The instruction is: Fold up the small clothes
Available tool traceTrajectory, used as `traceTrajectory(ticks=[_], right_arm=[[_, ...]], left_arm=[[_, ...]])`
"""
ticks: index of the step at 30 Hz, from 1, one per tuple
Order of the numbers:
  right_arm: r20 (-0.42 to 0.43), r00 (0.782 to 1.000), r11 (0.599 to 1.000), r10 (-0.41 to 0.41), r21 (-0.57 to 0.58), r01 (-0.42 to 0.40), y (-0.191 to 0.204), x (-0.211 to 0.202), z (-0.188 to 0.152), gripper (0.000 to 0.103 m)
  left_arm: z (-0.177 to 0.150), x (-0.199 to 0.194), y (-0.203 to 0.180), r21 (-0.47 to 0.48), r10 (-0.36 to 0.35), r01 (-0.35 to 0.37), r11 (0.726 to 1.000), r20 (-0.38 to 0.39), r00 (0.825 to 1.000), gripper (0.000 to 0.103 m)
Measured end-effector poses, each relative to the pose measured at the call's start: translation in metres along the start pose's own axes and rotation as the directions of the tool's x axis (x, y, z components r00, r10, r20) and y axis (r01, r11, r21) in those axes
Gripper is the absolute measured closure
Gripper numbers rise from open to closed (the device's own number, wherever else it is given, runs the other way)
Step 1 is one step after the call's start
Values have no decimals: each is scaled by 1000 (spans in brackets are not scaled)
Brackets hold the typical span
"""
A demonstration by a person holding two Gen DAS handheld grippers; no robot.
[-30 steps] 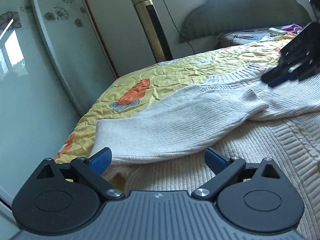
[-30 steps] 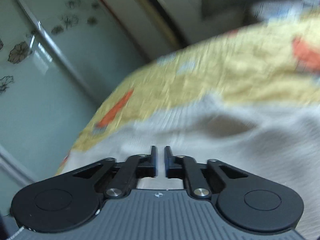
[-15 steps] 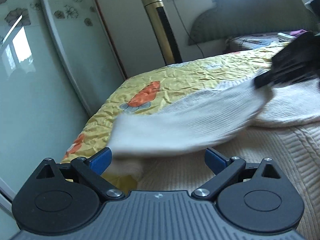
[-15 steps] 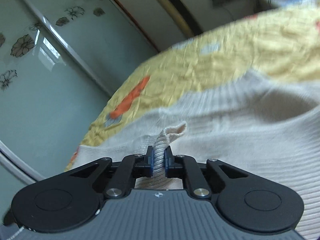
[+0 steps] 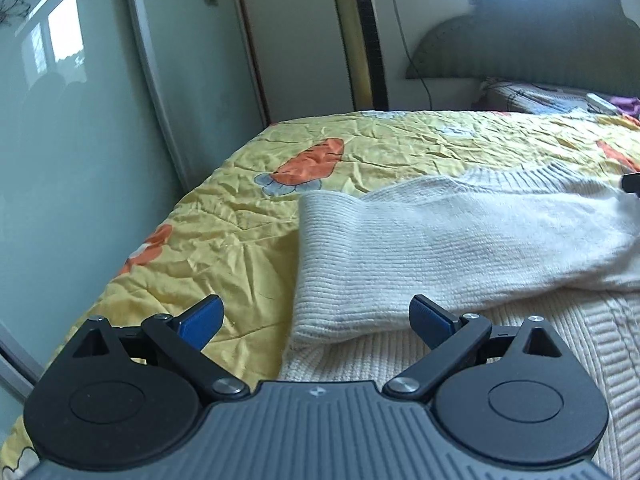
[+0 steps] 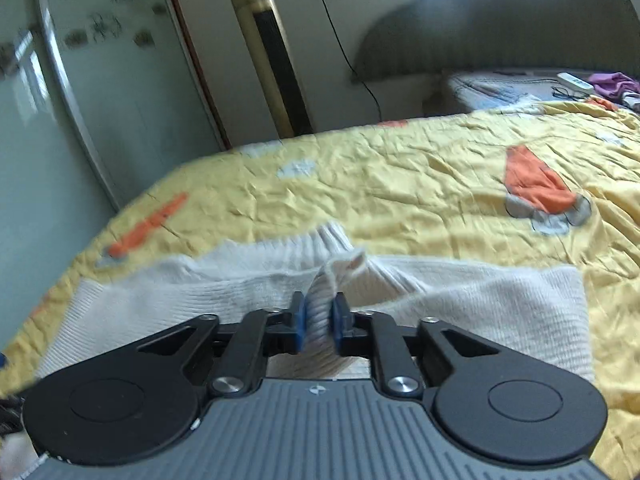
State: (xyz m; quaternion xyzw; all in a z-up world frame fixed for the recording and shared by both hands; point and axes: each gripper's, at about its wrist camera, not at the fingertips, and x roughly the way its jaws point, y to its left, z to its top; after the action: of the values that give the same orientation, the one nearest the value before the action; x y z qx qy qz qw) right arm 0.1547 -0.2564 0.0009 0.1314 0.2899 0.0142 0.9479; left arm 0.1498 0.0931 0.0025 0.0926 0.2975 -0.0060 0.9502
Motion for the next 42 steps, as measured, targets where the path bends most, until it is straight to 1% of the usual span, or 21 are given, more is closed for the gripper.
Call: traceTrajectory(ticks=[2,3,4,5,6,7,8,10,12,13,14,17,18,20,22,24,29,33,37,40,42], right_arm=[[78,994,997,-77,4,77,3,-6,-4,70],[114,988,995,-101,12,101,3,-10,-5,70],[137,985,995,-104,14,103,5,-12,-6,70],[136,988,997,-79,1,80,8,-14,-7,70],[106,994,999,-31,-29,34,12,-11,-8,71],[62,998,998,8,-61,-4,16,-6,-10,68],[12,1000,996,14,-88,-13,20,1,-13,71],[-68,997,993,-39,-112,31,22,17,-20,71],[-53,996,996,-72,-53,69,11,17,-24,69],[-40,997,998,-65,-18,64,7,11,-24,67],[-30,998,999,-51,-2,51,5,6,-25,61],[-46,998,998,-40,-55,37,12,3,-30,45],[-60,997,995,-58,-82,53,14,6,-32,42],[-66,991,988,-116,-115,108,17,2,-35,40],[-60,994,990,-95,-108,89,17,-11,-39,39],[-73,996,993,-57,-111,48,20,-20,-47,28],[-82,996,988,-42,-149,30,30,-33,-63,25],[-89,996,987,-18,-158,4,36,-43,-73,19],[-74,996,978,-49,-206,33,40,-51,-83,17],[-54,996,972,-73,-229,59,40,-63,-88,17],[-30,995,966,-98,-242,88,34,-73,-91,17]], left_arm=[[1,4,2,-7,16,-16,1000,-15,1000,3],[1,7,2,-4,24,-24,1000,-28,999,3],[0,11,2,0,28,-28,1000,-42,999,3],[0,13,1,5,27,-27,1000,-55,998,3],[-1,16,0,9,30,-29,1000,-71,997,3],[-1,17,0,9,35,-34,999,-79,996,3],[-2,16,-1,6,38,-37,999,-79,996,3],[-2,13,-1,5,45,-45,999,-85,995,3],[-2,9,-2,7,39,-39,999,-83,996,3],[-2,7,-3,11,31,-31,999,-83,996,3],[-2,6,-4,16,29,-28,999,-88,996,3],[-2,7,-7,12,30,-29,1000,-97,995,3],[-2,8,-7,6,31,-30,1000,-104,994,3],[-4,8,-6,-6,23,-24,1000,-114,993,3],[-5,9,-6,-7,26,-27,1000,-125,992,3],[-7,9,-6,-5,27,-28,1000,-129,991,3],[-11,6,-8,7,26,-25,1000,-133,991,3],[-16,2,-8,7,20,-19,1000,-145,989,3],[-21,-7,-6,14,10,-8,1000,-149,989,3],[-26,-20,0,23,-36,39,999,-125,992,3],[-29,-24,6,30,-51,55,998,-114,992,3]])
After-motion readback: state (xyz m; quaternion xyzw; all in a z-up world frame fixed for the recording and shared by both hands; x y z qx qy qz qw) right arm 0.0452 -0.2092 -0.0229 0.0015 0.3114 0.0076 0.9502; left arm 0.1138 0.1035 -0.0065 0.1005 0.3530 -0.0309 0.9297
